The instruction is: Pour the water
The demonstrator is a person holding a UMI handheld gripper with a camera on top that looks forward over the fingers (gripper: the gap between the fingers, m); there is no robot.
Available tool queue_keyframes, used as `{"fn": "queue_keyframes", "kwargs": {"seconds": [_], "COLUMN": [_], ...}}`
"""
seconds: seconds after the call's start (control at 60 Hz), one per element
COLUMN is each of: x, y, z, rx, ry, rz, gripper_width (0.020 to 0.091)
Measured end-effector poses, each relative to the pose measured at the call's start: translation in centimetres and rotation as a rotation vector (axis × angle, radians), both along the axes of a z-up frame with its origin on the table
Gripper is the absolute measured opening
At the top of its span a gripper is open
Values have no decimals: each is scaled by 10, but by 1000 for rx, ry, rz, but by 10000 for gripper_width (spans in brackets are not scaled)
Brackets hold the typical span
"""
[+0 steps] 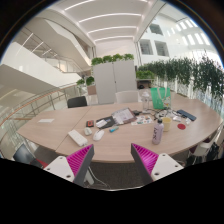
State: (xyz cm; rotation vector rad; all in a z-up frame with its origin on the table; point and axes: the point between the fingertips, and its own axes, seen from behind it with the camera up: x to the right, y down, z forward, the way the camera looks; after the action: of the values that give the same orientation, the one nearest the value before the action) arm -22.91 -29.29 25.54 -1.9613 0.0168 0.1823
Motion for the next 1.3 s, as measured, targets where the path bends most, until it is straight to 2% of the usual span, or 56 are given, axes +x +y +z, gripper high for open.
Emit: {"fn": "queue_keyframes", "kwargs": {"seconds": [0.167, 0.433, 0.55, 0.733, 0.95, 1.117, 1.183, 1.2, 1.233, 1.25, 1.3], "x": [-39, -37, 15, 131, 234, 256, 255, 255, 256, 257, 256], "y": [8, 17, 33, 83, 211, 300, 316, 321, 328, 331, 348], "z": [1, -22, -34, -77, -137, -185, -188, -190, -196, -196, -199], "rx": [1, 29, 78, 144, 209, 180, 186, 183, 165, 163, 161], "ry": [34, 10, -32, -104, -143, -116, -131, -137, -149, -147, -117], "rz": [45, -5, -67, -194, -250, -237, -199, -193, -189, -190, -199], "gripper_width": [824, 819, 820, 826, 826, 823, 775, 735, 593, 548, 547]}}
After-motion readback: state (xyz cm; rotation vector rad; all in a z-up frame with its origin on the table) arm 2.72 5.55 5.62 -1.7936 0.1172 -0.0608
